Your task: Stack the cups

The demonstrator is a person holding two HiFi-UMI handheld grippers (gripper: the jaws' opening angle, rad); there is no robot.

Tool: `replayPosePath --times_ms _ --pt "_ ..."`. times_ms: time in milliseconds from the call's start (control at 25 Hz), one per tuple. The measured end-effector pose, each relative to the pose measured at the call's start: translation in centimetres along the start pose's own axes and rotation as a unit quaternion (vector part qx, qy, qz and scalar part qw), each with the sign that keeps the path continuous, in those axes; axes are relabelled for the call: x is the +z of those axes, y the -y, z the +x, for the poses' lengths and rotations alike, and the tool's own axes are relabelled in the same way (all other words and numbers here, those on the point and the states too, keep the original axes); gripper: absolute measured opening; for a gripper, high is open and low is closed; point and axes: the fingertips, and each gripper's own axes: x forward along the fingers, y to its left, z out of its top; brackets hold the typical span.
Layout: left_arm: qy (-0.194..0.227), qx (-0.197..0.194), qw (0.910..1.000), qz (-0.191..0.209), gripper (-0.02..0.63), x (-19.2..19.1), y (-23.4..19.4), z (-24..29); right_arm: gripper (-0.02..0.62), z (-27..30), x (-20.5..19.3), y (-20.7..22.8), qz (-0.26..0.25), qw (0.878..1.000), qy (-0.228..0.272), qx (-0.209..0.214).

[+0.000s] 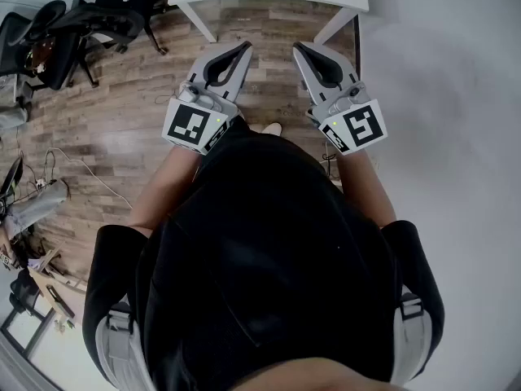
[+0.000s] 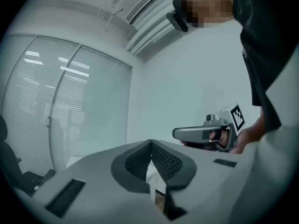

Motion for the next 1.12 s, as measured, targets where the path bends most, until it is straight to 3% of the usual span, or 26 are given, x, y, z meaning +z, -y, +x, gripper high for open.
replayPosePath --times_ms 1120 --pt "-0.005 0.012 0.9999 0.011 0.012 -0.8 1.2 -0.9 0.014 -1.8 -0.9 0.5 0.024 1.0 0.003 -0.019"
